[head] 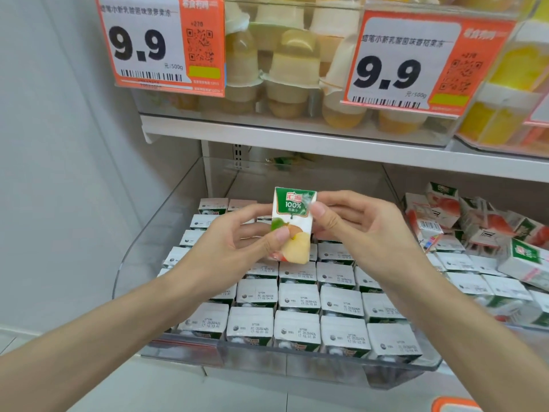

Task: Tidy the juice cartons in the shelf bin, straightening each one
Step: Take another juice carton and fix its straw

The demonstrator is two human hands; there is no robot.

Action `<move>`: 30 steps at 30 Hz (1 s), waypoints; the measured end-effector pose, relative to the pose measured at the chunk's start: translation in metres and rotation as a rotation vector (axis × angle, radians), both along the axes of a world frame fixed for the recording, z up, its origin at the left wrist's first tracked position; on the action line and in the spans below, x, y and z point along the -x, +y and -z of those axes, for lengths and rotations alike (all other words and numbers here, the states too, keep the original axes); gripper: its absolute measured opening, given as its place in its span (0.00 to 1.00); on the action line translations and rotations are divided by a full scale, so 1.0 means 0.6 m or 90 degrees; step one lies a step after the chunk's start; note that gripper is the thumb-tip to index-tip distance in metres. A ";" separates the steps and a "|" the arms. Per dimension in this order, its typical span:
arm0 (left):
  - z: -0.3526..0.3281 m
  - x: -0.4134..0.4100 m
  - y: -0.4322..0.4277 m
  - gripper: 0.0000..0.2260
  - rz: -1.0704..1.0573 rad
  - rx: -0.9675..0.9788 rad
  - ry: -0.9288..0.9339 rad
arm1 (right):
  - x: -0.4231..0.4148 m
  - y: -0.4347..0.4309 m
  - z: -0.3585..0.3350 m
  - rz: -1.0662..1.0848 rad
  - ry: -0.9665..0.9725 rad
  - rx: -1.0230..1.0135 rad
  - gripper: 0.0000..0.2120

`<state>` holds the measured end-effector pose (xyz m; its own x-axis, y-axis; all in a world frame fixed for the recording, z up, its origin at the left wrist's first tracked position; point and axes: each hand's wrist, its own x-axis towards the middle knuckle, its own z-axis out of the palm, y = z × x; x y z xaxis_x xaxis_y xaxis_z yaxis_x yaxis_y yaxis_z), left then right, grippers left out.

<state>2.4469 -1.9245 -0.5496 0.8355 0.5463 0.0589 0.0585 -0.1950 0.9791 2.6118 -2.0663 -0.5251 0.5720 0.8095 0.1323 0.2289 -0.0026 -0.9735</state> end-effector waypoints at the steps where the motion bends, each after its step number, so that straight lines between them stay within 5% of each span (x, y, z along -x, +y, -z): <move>1: -0.001 0.003 0.000 0.20 -0.003 0.017 0.002 | 0.002 0.002 0.001 0.003 0.012 0.006 0.13; 13: -0.002 0.022 -0.002 0.17 0.105 0.221 0.008 | 0.037 0.025 0.014 -0.062 0.249 0.002 0.12; 21: 0.003 0.024 0.009 0.19 -0.012 0.027 0.031 | 0.047 0.020 0.020 -0.093 -0.006 0.074 0.22; 30: -0.006 0.029 0.014 0.21 0.025 0.117 0.012 | 0.038 0.021 0.024 -0.121 0.217 0.013 0.17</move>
